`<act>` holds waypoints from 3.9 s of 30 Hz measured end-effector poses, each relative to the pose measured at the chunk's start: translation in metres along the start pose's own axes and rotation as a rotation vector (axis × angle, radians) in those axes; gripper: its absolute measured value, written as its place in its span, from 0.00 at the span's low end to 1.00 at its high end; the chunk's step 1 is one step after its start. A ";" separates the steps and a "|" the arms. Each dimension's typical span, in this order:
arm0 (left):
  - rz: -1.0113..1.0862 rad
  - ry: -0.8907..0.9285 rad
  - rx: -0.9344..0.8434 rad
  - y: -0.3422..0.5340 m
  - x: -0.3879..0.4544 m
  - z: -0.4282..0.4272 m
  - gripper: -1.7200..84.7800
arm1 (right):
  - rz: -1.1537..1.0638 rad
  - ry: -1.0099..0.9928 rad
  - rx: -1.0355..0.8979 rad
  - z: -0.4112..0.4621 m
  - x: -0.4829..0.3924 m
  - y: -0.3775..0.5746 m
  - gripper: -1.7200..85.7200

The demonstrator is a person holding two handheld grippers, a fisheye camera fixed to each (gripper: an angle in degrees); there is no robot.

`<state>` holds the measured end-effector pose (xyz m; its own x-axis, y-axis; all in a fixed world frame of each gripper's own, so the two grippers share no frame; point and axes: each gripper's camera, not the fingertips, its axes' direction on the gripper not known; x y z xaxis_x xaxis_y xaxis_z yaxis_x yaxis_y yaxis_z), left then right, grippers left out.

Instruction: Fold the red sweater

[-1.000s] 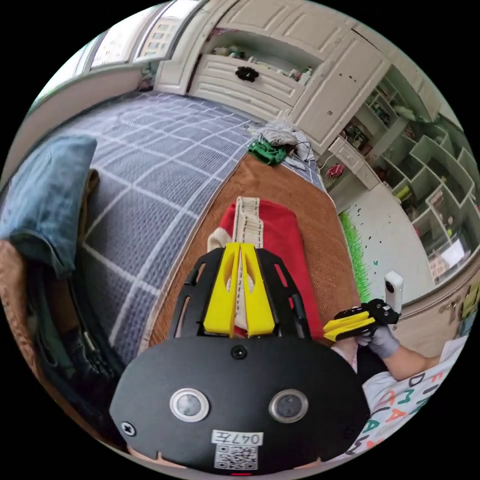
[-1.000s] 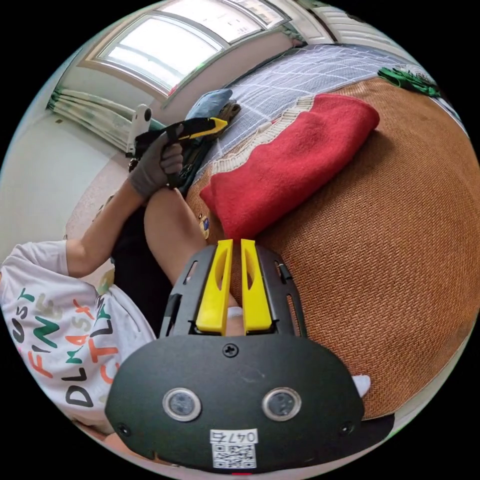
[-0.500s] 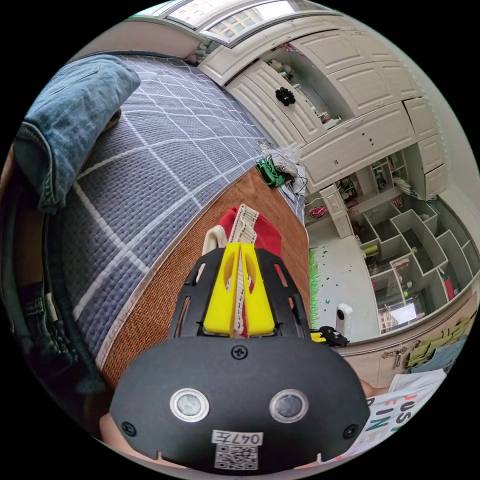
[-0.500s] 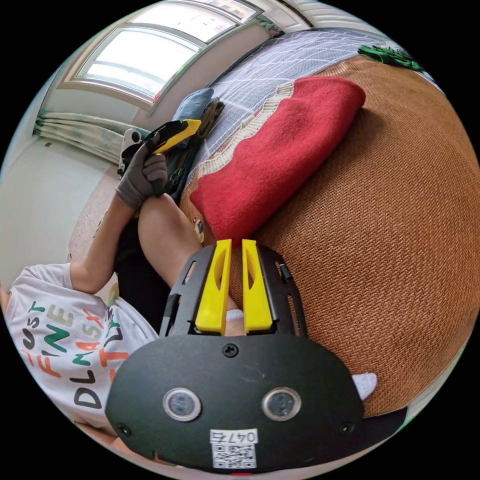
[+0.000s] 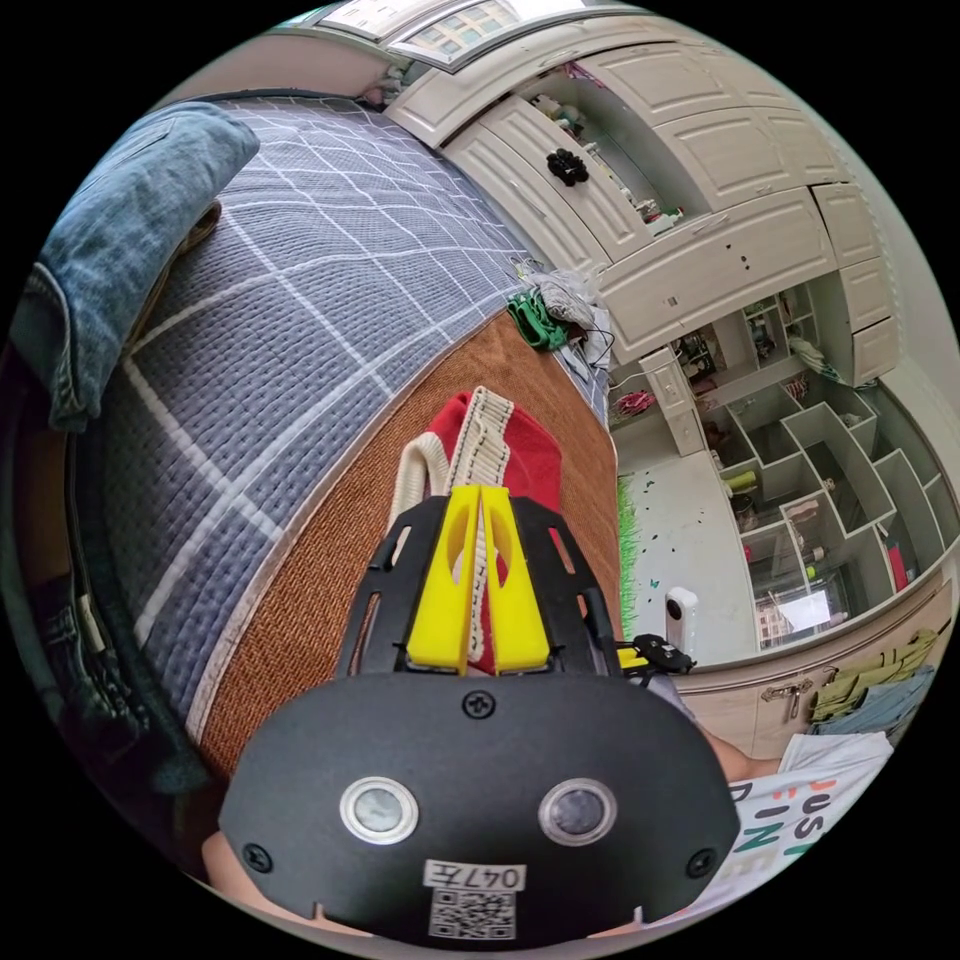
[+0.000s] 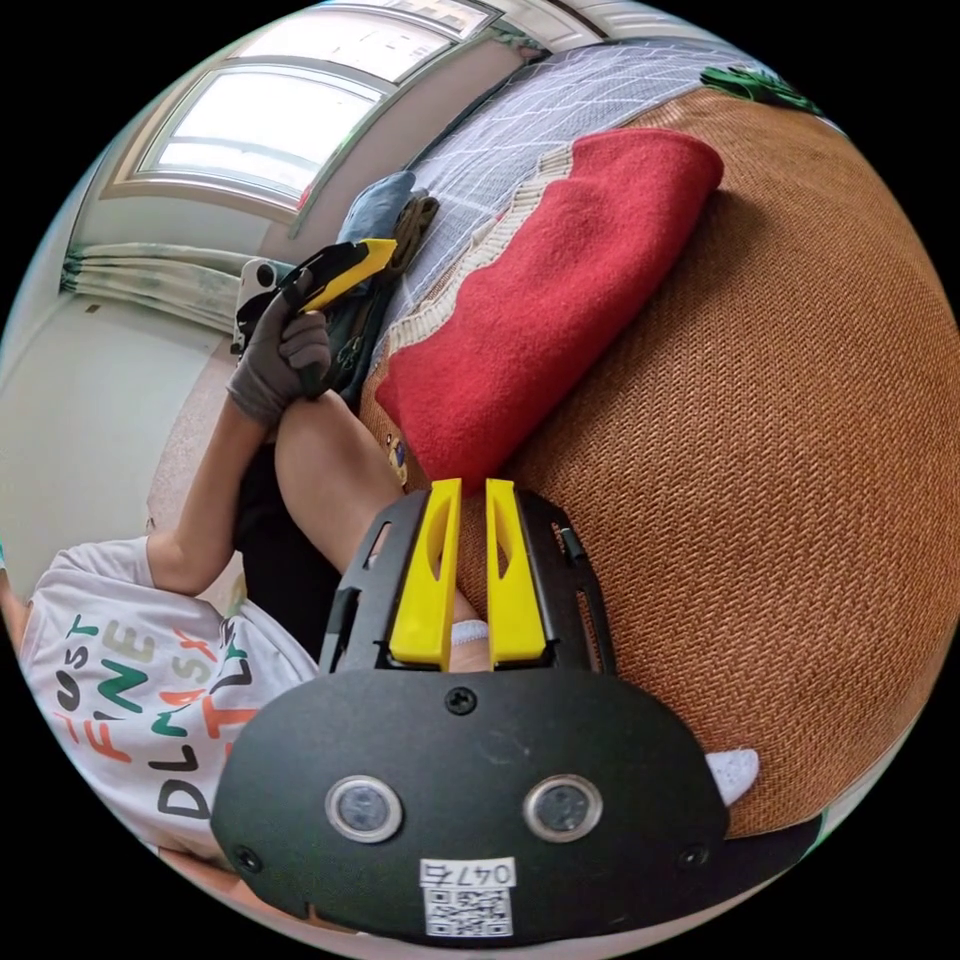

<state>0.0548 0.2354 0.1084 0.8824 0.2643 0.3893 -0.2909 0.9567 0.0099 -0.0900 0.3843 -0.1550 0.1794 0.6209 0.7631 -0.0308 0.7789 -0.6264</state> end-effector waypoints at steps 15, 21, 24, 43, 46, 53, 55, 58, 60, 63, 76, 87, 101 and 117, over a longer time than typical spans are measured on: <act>-0.002 -0.006 -0.033 0.027 0.081 0.073 0.01 | -0.063 0.128 0.148 -0.041 -0.076 -0.052 0.04; -0.031 0.005 -0.023 0.039 0.099 0.093 0.01 | -0.269 0.234 0.161 -0.051 -0.172 -0.133 0.08; -0.029 0.012 -0.032 0.046 0.109 0.105 0.01 | -0.343 0.270 0.040 -0.019 -0.207 -0.180 0.09; -0.015 0.137 0.036 0.091 0.151 0.141 0.01 | -0.292 0.345 -0.208 0.041 -0.275 -0.313 0.06; -0.025 0.144 0.032 0.094 0.152 0.146 0.01 | -0.263 0.349 -0.208 0.034 -0.278 -0.321 0.05; -0.035 0.162 0.013 0.098 0.154 0.159 0.01 | -0.375 0.448 -0.158 0.017 -0.319 -0.328 0.09; -0.040 0.161 0.009 0.099 0.153 0.161 0.01 | -0.409 0.460 -0.236 0.033 -0.322 -0.330 0.10; -0.051 0.166 0.002 0.100 0.149 0.163 0.01 | -0.420 0.487 -0.292 0.053 -0.315 -0.327 0.10; -0.055 0.171 0.001 0.101 0.147 0.164 0.01 | -0.396 0.475 -0.274 0.051 -0.309 -0.325 0.09; -0.052 0.173 -0.002 0.101 0.147 0.164 0.01 | -0.372 0.439 -0.263 0.043 -0.298 -0.321 0.09; -0.074 0.182 0.009 0.099 0.129 0.155 0.01 | -0.297 0.414 -0.190 0.008 -0.251 -0.264 0.01; -0.074 0.186 0.041 0.086 0.111 0.134 0.01 | -0.335 0.441 -0.111 -0.021 -0.218 -0.186 0.01; -0.098 0.143 0.090 0.014 0.097 0.100 0.01 | 0.366 0.630 0.450 -0.268 -0.014 0.125 0.01; -0.031 -0.004 -0.077 -0.059 0.114 0.113 0.01 | 0.317 0.343 0.164 -0.181 0.090 0.116 0.10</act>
<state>0.1306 0.1951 0.2561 0.8890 0.2340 0.3936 -0.2340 0.9710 -0.0487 0.1008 0.5145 -0.1881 0.4483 0.7860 0.4258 -0.2858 0.5773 -0.7649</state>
